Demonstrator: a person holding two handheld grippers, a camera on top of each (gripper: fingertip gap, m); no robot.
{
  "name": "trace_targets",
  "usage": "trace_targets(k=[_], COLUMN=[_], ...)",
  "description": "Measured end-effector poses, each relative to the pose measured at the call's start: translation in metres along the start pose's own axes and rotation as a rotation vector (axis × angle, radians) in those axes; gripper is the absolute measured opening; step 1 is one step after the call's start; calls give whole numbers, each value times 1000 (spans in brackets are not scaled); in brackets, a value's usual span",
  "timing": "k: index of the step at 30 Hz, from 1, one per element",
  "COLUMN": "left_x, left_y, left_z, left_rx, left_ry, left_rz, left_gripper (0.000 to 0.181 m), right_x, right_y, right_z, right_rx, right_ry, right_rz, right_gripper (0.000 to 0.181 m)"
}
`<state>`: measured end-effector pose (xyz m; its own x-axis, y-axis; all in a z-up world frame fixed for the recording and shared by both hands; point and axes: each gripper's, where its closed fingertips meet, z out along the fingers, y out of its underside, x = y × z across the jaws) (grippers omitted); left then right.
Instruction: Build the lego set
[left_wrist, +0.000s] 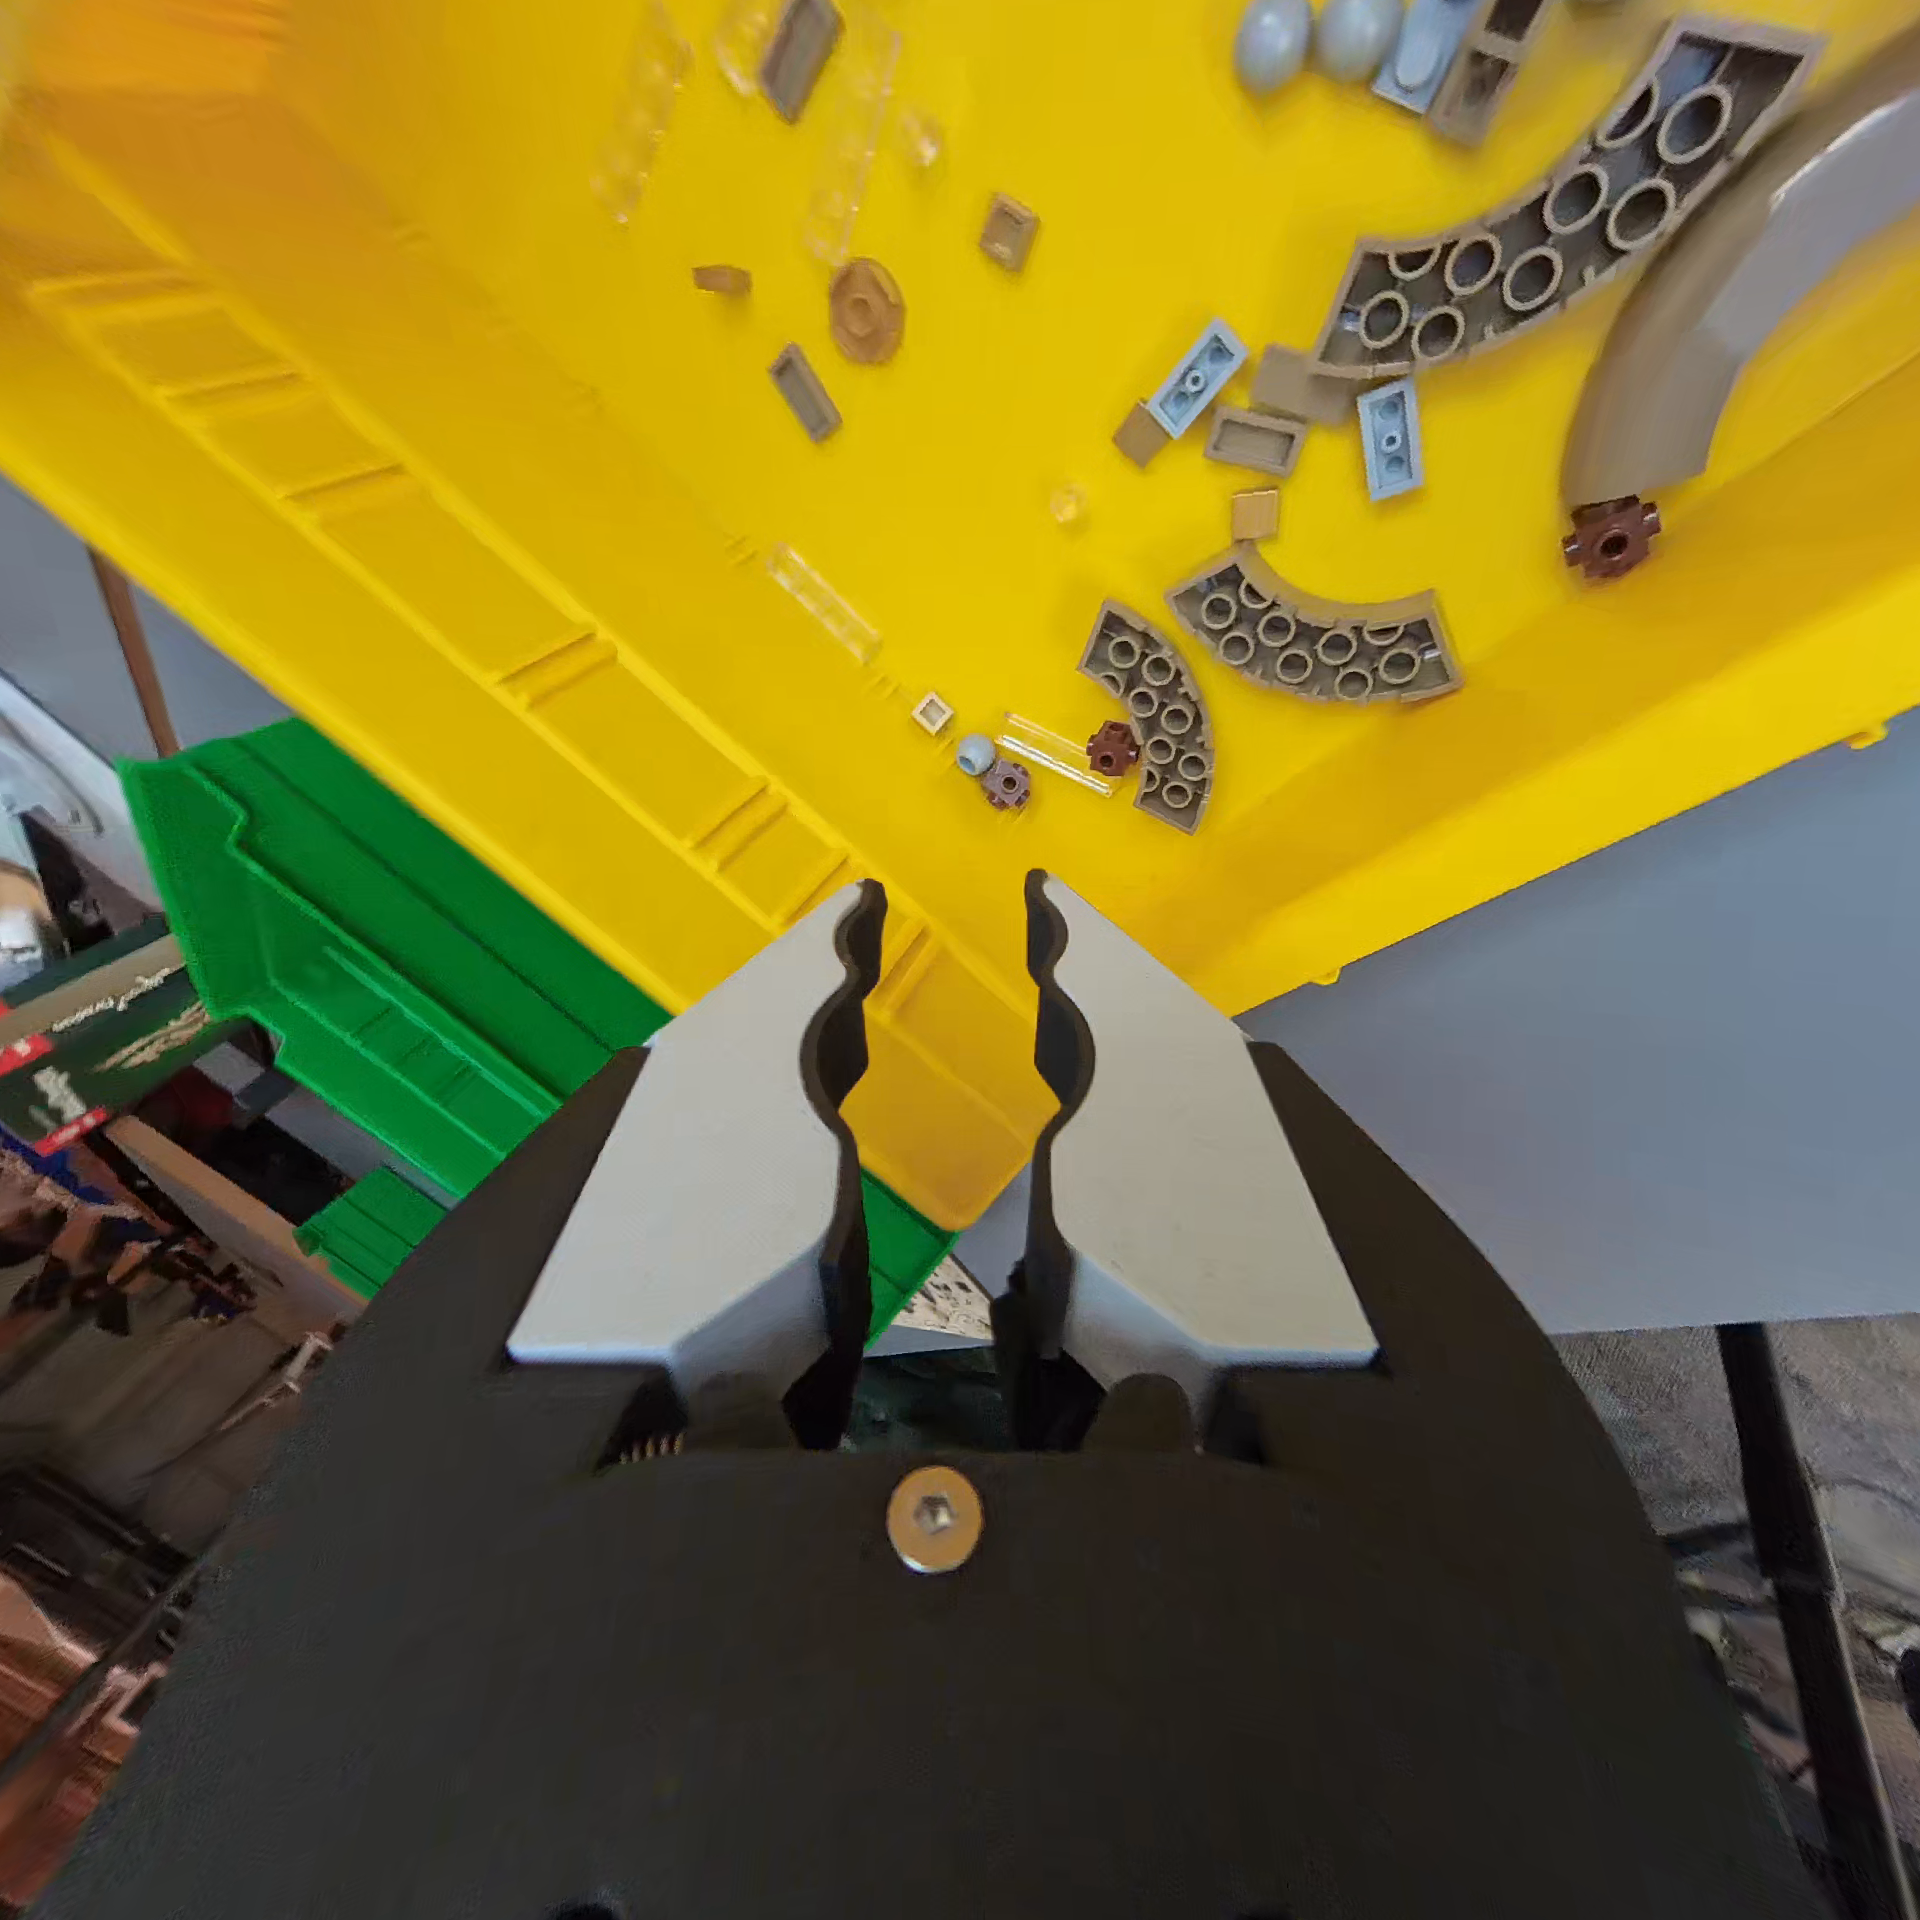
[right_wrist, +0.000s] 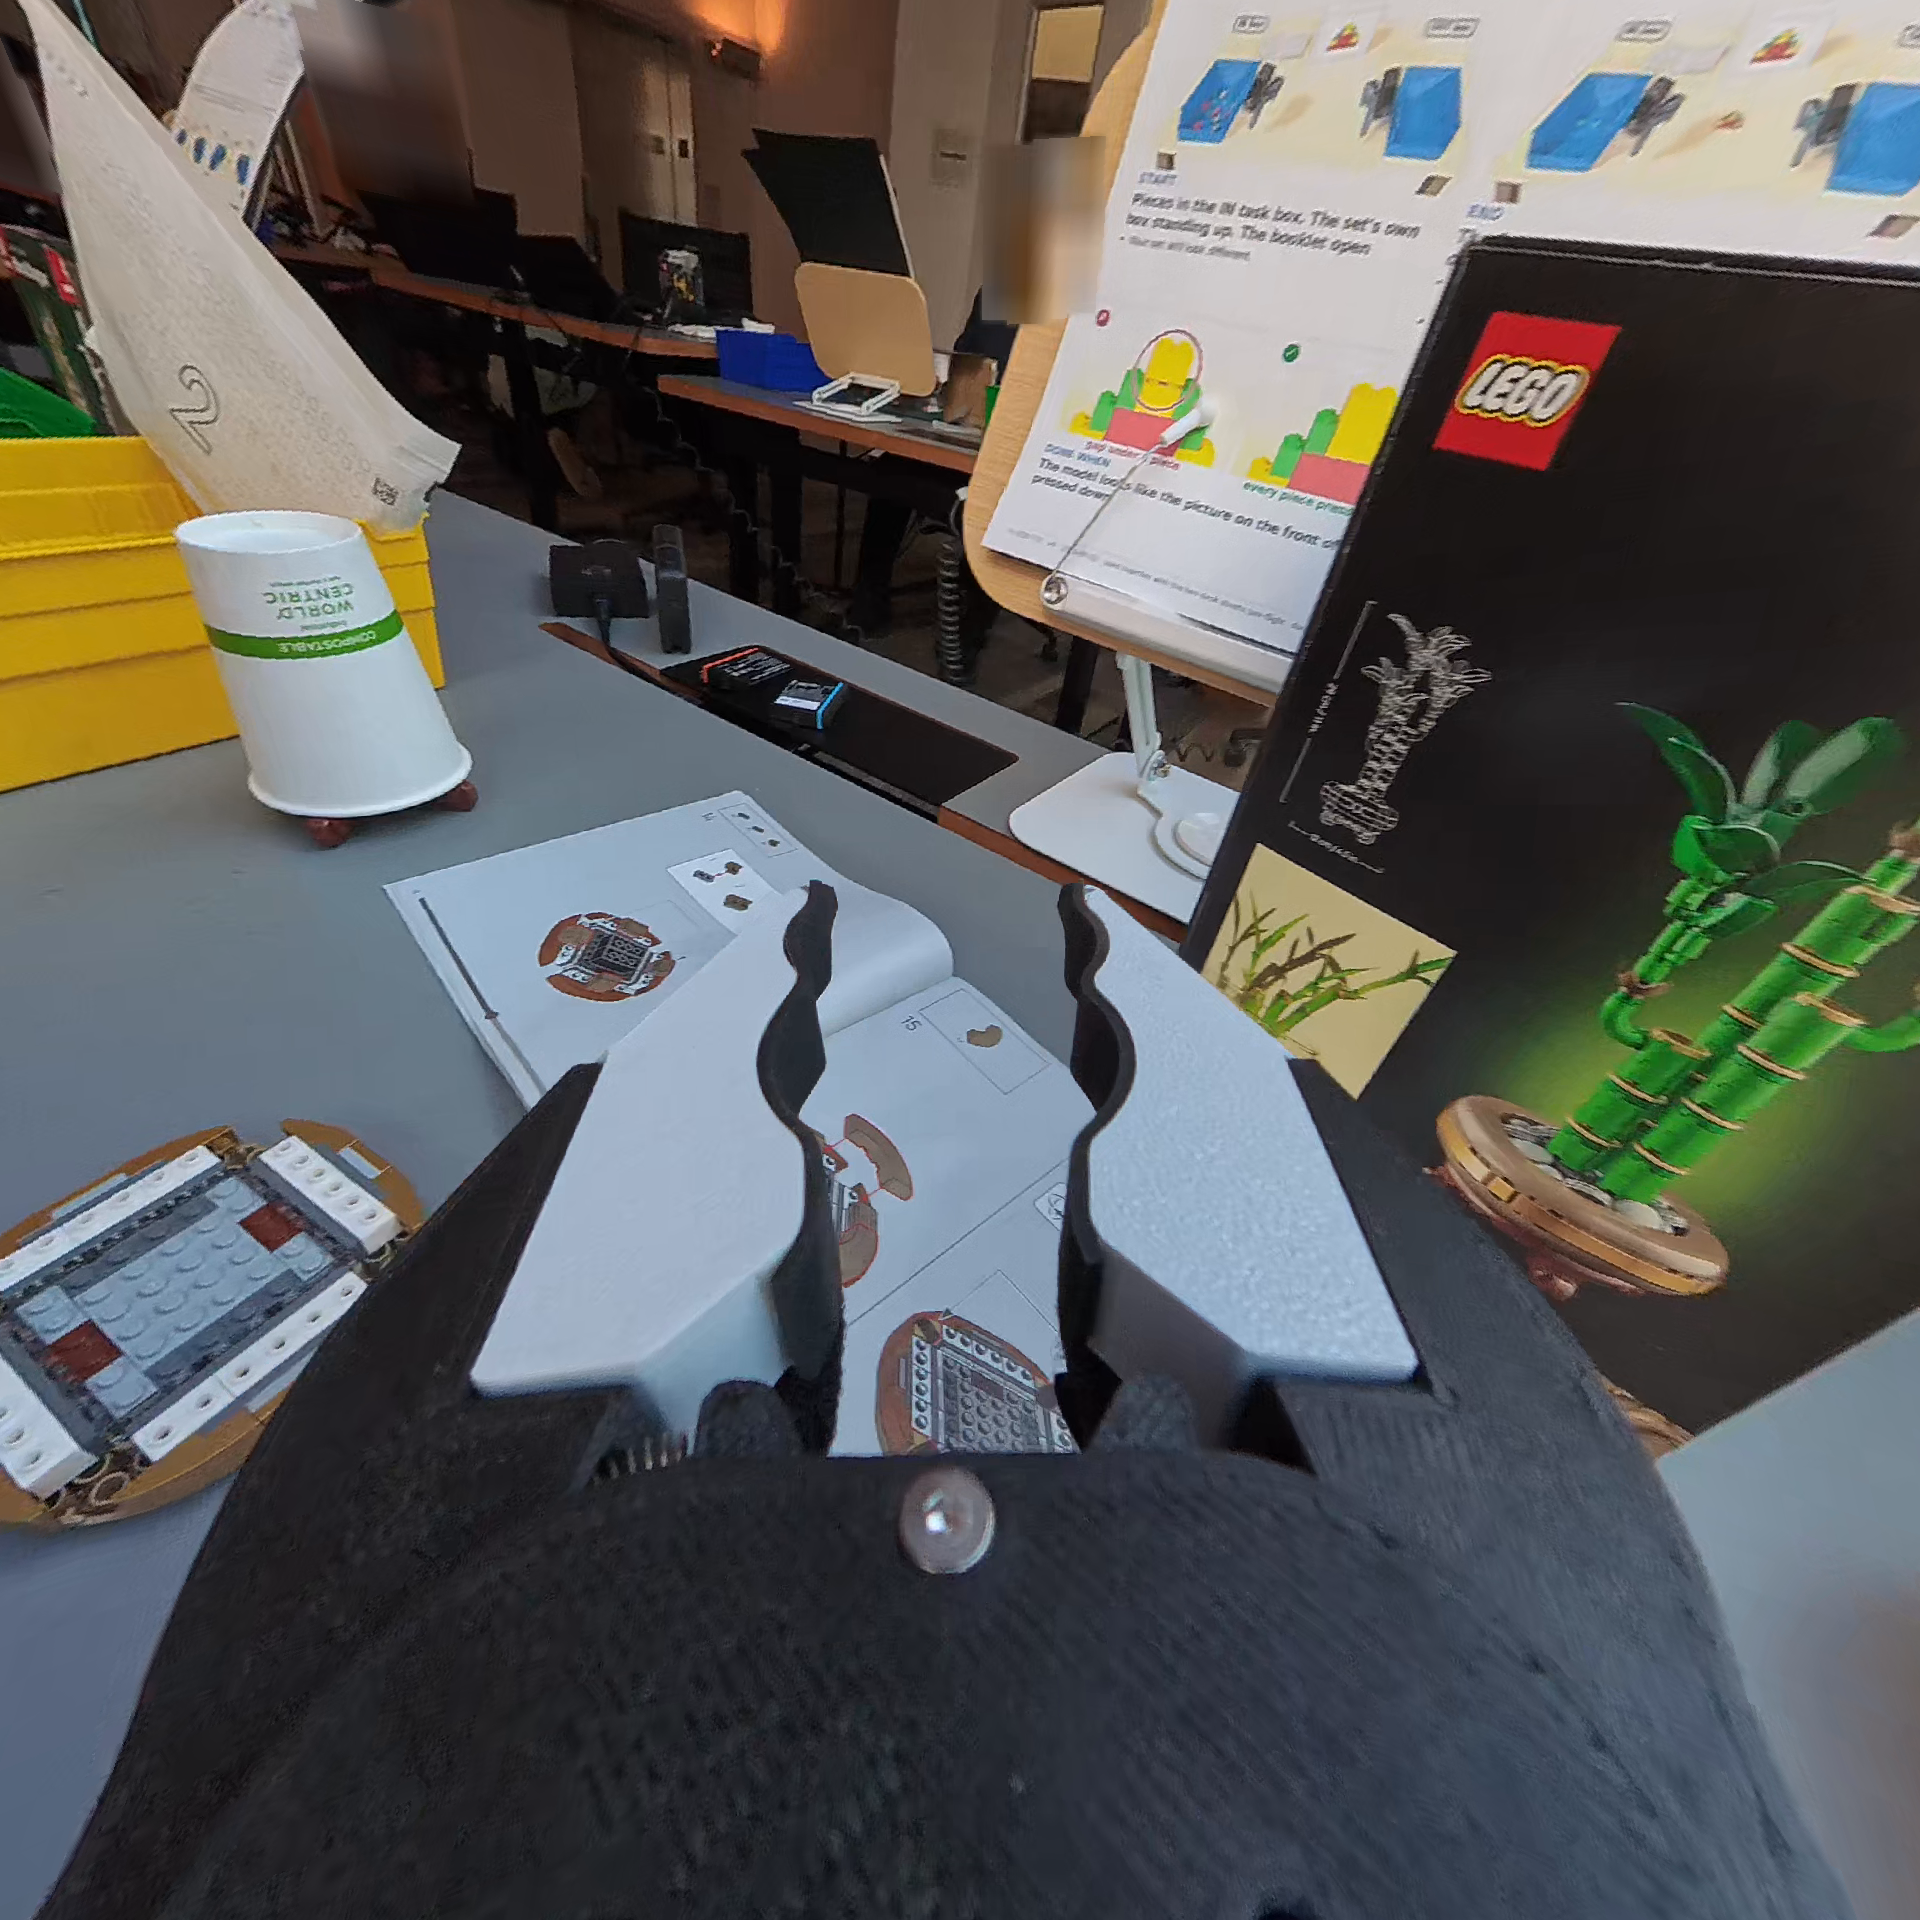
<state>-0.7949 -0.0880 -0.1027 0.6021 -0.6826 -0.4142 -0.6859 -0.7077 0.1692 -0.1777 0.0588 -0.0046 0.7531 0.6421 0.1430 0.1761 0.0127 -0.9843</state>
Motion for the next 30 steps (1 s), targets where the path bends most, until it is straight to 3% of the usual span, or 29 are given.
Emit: trace_targets(k=[7,13,23,27,30], left_x=[21,29,32,32,27], left_y=[-4,-8,-6,-5,-8], left_z=[33,39,49,50,43], left_rx=[-54,-28,-52,-54,-14], left_ry=[166,261,291,290,273], left_rz=[126,90,80,85,67], left_gripper=[23,23,18,0,6], right_x=[34,42,33,36,40], right_y=[11,13,23,21,20], right_z=[-22,-25,-19,-22,-25], right_rx=[15,11,-45,-34,-23], right_ry=[82,108,85,93,101], right_rz=[42,44,-5,-2,17], right_gripper=[43,43,43,43,43])
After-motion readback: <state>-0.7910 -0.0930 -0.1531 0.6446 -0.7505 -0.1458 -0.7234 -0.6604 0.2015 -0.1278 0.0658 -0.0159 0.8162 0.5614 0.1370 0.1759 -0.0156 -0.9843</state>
